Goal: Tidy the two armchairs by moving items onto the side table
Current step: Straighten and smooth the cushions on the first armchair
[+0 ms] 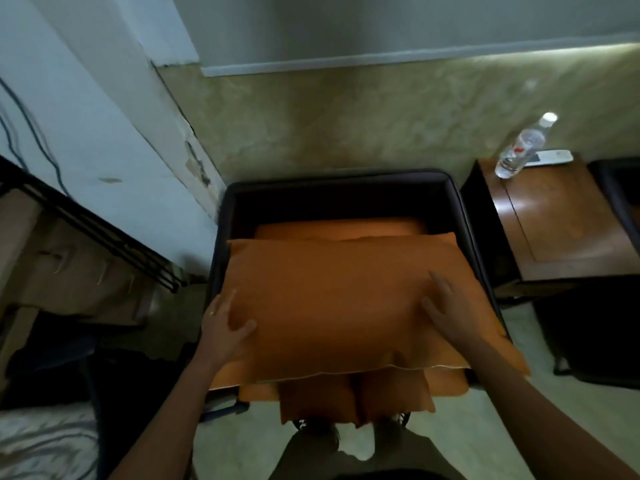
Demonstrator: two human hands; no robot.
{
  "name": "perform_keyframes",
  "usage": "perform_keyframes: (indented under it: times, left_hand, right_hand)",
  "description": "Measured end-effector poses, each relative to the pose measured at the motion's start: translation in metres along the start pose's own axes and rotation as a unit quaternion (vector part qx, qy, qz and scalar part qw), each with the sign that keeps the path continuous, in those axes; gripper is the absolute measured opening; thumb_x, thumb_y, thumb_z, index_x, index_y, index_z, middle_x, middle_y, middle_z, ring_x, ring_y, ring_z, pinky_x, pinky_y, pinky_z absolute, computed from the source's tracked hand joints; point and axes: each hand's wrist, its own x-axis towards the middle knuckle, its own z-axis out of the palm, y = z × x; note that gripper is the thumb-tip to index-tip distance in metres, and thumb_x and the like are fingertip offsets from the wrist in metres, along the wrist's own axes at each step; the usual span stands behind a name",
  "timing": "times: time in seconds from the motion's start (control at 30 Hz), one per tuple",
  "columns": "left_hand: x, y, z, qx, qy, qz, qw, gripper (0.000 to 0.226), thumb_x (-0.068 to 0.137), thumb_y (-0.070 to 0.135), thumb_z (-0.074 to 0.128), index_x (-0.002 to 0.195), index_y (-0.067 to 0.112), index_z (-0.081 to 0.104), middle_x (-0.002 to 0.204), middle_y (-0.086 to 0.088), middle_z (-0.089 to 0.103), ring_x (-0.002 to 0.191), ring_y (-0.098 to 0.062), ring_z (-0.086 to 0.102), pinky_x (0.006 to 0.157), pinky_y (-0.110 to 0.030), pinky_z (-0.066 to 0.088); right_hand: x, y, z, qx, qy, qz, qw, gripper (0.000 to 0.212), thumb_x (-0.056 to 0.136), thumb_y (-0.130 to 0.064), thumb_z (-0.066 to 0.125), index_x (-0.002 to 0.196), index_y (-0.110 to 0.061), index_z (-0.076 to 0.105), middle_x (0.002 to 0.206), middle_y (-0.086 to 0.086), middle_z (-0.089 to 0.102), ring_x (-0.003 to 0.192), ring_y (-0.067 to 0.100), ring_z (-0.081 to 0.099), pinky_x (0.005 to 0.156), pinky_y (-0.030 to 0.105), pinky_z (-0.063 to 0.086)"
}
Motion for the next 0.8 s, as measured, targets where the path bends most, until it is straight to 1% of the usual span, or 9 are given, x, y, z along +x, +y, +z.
perform_keyframes:
  times: [0.1,0.23,0.33,0.4,0.47,0.57,0.63,0.7,0.8]
  left_hand:
    - [0.004,-0.019,-0.005,-0.008,-0.025,-0.012,1.000,0.095,0.083,0.051,0.074,0.160,0.034,0.022,0.168,-0.006,0.008,0.150,-0.034,0.021,0.118,-0.055,0.029]
    - [0.001,-0.039,-0.003,-0.021,-0.055,-0.036,0.998,0.102,0.079,0.064,0.067,0.161,0.034,0.014,0.166,-0.005,0.013,0.146,-0.035,0.029,0.114,-0.055,0.036]
    - [-0.004,-0.047,-0.003,-0.064,-0.057,-0.042,0.995,0.104,0.079,0.063,0.070,0.161,0.034,0.012,0.164,-0.006,0.024,0.142,-0.030,0.038,0.111,-0.052,0.042]
    - [-0.011,-0.054,-0.003,-0.070,-0.065,-0.047,0.994,0.111,0.075,0.058,0.079,0.160,0.036,0.012,0.161,-0.006,0.029,0.139,-0.029,0.042,0.110,-0.052,0.043]
    - [-0.018,-0.059,-0.002,-0.060,-0.088,-0.051,0.993,0.125,0.065,0.053,0.090,0.160,0.039,0.009,0.157,-0.004,0.033,0.137,-0.029,0.044,0.107,-0.054,0.045]
    - [-0.029,-0.063,0.003,-0.041,-0.085,-0.058,0.994,0.142,0.047,0.054,0.092,0.158,0.044,0.004,0.150,-0.002,0.040,0.131,-0.028,0.048,0.100,-0.049,0.049]
    - [-0.035,-0.066,0.010,-0.028,-0.068,-0.072,0.995,0.152,0.039,0.054,0.093,0.159,0.040,0.001,0.154,-0.007,0.037,0.134,-0.031,0.047,0.102,-0.050,0.047]
    - [-0.038,-0.070,0.015,-0.011,-0.049,-0.094,0.994,0.156,0.034,0.055,0.091,0.160,0.035,0.001,0.158,-0.011,0.033,0.138,-0.034,0.042,0.105,-0.053,0.044]
    - [-0.042,-0.072,0.019,0.031,-0.048,-0.122,0.991,0.155,0.036,0.052,0.091,0.159,0.040,-0.003,0.157,-0.014,0.032,0.138,-0.037,0.041,0.106,-0.054,0.043]
  right_hand:
    - [-0.002,0.016,0.007,-0.082,0.024,0.010,0.996,0.065,0.099,-0.033,0.059,0.157,-0.024,0.031,0.159,0.013,0.036,0.146,0.037,0.031,0.118,0.056,0.026]
    - [-0.007,0.034,0.003,-0.089,0.026,0.048,0.994,0.063,0.100,-0.042,0.056,0.157,-0.025,0.033,0.161,0.007,0.033,0.148,0.032,0.027,0.119,0.054,0.020]
    - [-0.009,0.056,-0.008,-0.082,0.031,0.084,0.993,0.063,0.100,-0.045,0.055,0.156,-0.028,0.033,0.162,0.006,0.032,0.147,0.032,0.029,0.118,0.058,0.021]
    - [-0.011,0.077,-0.019,-0.077,0.021,0.119,0.990,0.064,0.099,-0.050,0.053,0.156,-0.030,0.032,0.162,0.007,0.031,0.147,0.033,0.030,0.118,0.059,0.021]
    - [-0.017,0.099,-0.030,-0.081,0.007,0.152,0.985,0.068,0.097,-0.056,0.052,0.156,-0.031,0.031,0.161,0.008,0.032,0.145,0.035,0.032,0.117,0.058,0.023]
    - [-0.029,0.134,-0.044,-0.091,-0.021,0.177,0.980,0.075,0.095,-0.061,0.054,0.158,-0.031,0.027,0.159,0.009,0.036,0.143,0.036,0.036,0.114,0.057,0.028]
    - [-0.036,0.154,-0.050,-0.065,-0.050,0.177,0.981,0.079,0.093,-0.058,0.059,0.158,-0.029,0.026,0.156,0.012,0.040,0.139,0.038,0.042,0.112,0.058,0.034]
    - [-0.042,0.167,-0.051,-0.003,-0.085,0.163,0.983,0.083,0.091,-0.050,0.067,0.159,-0.025,0.025,0.155,0.013,0.041,0.137,0.037,0.045,0.111,0.056,0.039]
    - [-0.045,0.173,-0.049,0.051,-0.118,0.164,0.978,0.094,0.088,-0.037,0.076,0.161,-0.025,0.017,0.158,0.010,0.038,0.140,0.036,0.043,0.111,0.051,0.038]
